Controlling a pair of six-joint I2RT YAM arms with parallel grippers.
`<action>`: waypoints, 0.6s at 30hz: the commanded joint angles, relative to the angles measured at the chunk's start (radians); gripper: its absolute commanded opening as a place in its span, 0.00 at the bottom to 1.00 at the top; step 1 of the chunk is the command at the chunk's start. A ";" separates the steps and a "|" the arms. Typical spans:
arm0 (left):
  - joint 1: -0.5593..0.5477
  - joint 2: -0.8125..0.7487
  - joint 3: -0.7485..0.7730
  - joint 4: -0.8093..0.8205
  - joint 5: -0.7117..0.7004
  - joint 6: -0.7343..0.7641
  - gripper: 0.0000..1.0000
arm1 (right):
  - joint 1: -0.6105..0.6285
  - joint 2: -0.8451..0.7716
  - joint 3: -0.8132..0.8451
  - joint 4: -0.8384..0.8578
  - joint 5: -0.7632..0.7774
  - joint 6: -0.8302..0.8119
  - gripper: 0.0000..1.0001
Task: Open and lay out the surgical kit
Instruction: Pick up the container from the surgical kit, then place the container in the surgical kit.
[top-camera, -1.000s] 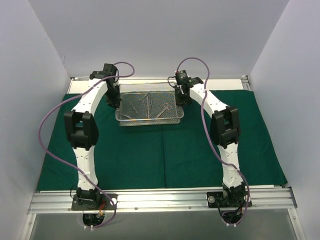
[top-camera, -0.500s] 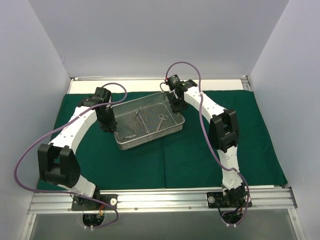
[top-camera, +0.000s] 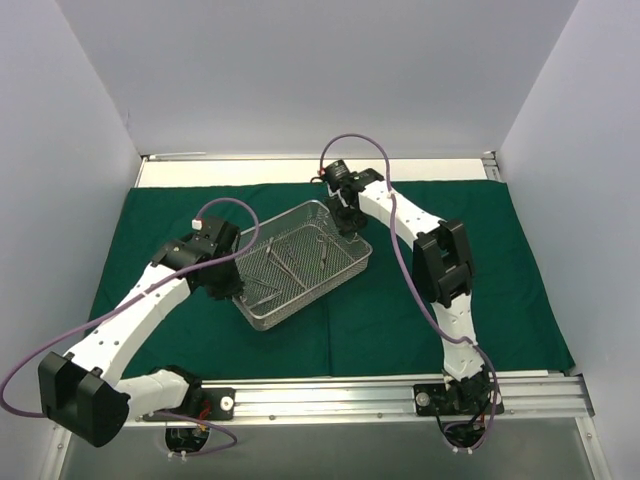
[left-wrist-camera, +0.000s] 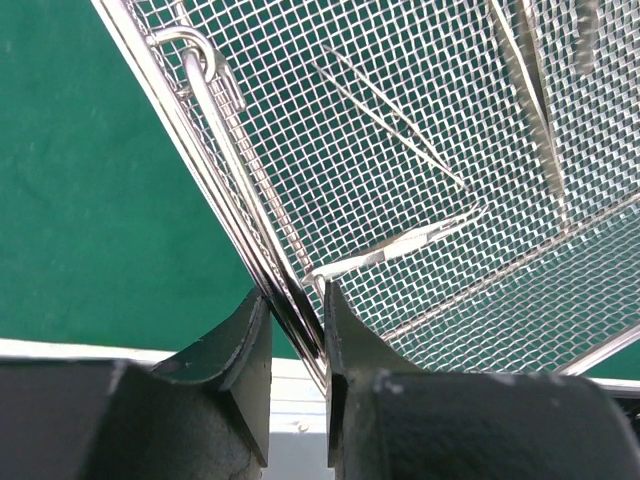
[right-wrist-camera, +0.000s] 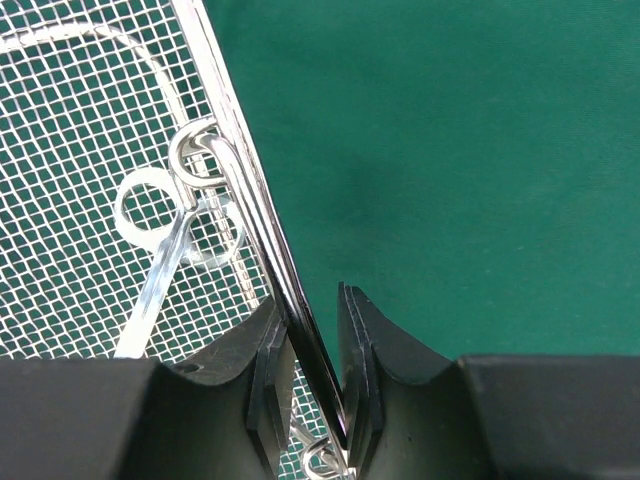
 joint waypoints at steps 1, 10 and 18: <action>-0.109 -0.049 -0.009 0.024 0.245 0.120 0.02 | 0.052 -0.088 0.021 0.221 0.057 0.077 0.00; -0.224 -0.103 -0.097 0.052 0.202 -0.004 0.02 | 0.106 -0.081 0.025 0.236 0.089 0.071 0.00; -0.270 -0.128 -0.114 0.052 0.199 -0.035 0.02 | 0.138 -0.052 0.048 0.236 0.117 0.068 0.00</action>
